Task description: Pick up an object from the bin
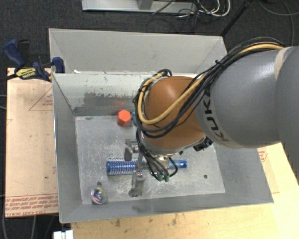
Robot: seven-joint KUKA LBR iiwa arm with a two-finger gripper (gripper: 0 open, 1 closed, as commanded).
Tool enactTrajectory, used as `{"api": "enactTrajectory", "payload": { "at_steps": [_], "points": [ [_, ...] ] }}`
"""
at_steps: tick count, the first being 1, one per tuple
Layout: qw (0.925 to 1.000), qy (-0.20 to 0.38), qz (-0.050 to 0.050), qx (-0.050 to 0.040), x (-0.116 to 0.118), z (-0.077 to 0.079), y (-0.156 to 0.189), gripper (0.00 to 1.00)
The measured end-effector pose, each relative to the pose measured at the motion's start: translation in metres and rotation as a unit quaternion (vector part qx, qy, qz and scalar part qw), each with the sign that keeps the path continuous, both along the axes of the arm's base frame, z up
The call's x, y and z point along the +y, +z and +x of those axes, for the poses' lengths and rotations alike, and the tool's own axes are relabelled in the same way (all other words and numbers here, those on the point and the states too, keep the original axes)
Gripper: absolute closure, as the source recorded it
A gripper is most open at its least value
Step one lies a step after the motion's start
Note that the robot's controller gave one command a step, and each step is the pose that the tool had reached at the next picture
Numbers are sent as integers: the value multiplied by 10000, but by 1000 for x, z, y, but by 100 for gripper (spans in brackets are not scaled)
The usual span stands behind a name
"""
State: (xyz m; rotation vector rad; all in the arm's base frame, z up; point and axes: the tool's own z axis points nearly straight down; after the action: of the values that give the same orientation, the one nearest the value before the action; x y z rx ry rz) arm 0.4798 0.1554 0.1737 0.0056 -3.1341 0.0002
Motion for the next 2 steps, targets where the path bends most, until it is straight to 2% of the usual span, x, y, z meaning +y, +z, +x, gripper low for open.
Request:
{"api": "enactTrajectory", "payload": {
  "at_steps": [1, 2],
  "points": [
    [9947, 1027, 3, -23, -30, 22, -56, 0],
    [9986, 523, 10, -39, -31, 52, -106, 0]
  ]
}}
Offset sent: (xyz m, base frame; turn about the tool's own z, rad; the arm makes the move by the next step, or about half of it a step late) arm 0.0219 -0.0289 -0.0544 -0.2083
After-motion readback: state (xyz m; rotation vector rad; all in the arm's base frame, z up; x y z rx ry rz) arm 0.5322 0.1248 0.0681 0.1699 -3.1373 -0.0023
